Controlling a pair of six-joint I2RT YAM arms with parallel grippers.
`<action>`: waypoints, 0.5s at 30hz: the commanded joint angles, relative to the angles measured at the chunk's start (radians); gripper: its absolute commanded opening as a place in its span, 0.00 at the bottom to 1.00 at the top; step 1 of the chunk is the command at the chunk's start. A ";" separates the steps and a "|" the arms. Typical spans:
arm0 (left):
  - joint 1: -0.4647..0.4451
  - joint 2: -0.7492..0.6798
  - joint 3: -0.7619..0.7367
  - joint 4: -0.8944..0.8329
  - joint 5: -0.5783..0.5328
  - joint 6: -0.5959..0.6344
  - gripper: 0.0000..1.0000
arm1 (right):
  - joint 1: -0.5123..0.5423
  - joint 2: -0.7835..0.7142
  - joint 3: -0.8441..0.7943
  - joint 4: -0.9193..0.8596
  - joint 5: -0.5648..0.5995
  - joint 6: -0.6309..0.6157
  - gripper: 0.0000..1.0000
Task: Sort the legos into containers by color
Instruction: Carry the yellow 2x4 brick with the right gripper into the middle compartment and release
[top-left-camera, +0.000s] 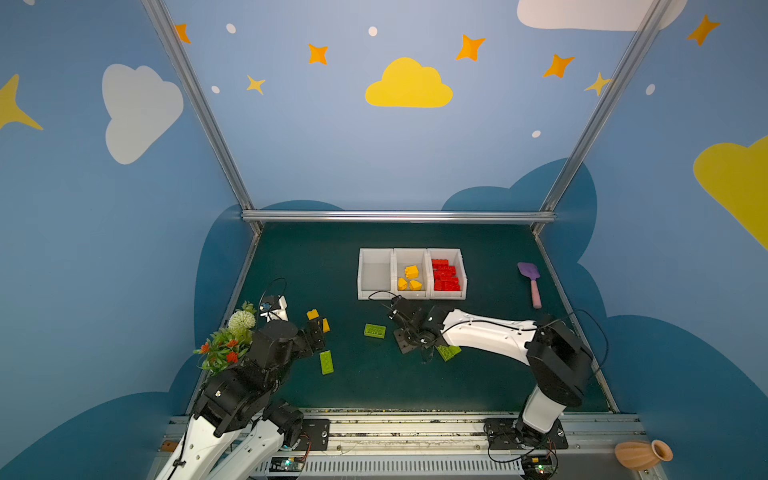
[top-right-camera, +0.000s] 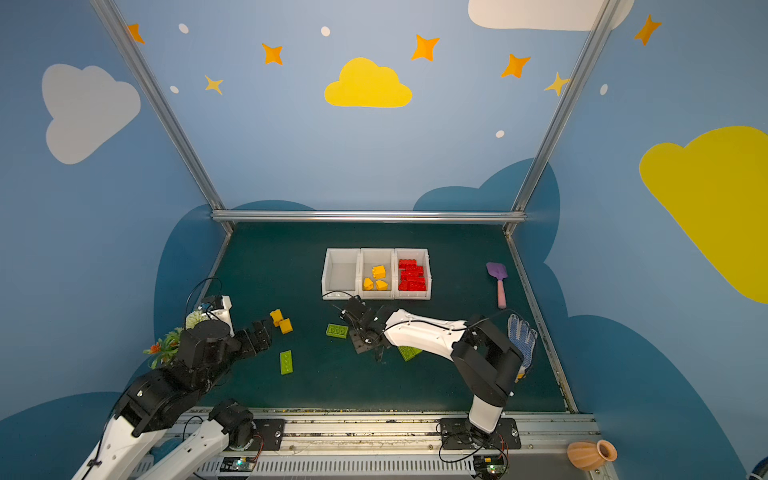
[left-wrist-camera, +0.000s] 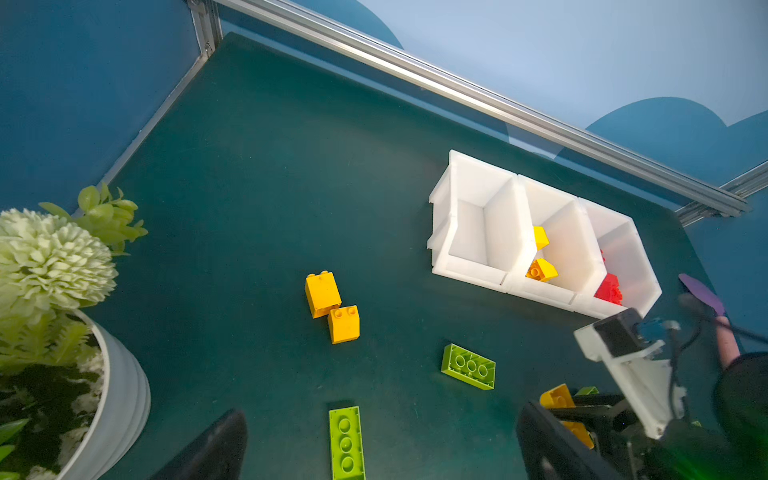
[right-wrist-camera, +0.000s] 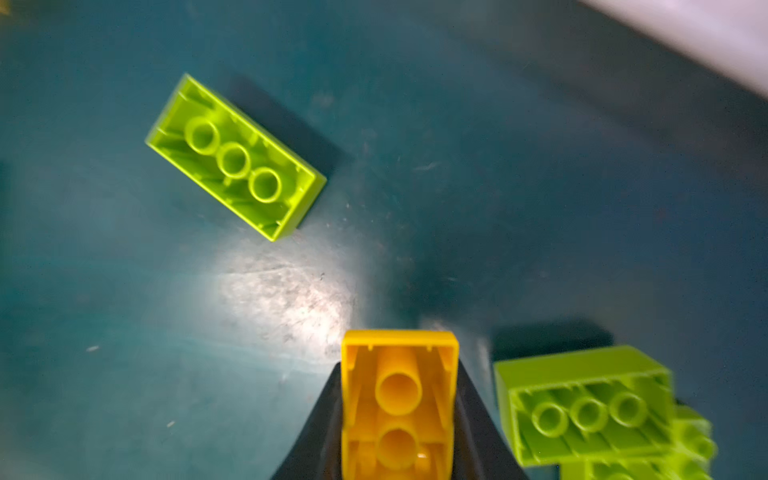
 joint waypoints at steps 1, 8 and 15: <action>0.004 0.014 -0.009 0.001 0.011 0.001 1.00 | -0.041 -0.058 0.021 -0.058 -0.027 -0.037 0.20; 0.003 0.039 -0.007 0.001 0.027 0.004 1.00 | -0.158 -0.095 0.085 -0.073 -0.062 -0.085 0.21; 0.004 0.040 -0.010 0.006 0.039 0.008 1.00 | -0.276 -0.024 0.214 -0.085 -0.125 -0.130 0.21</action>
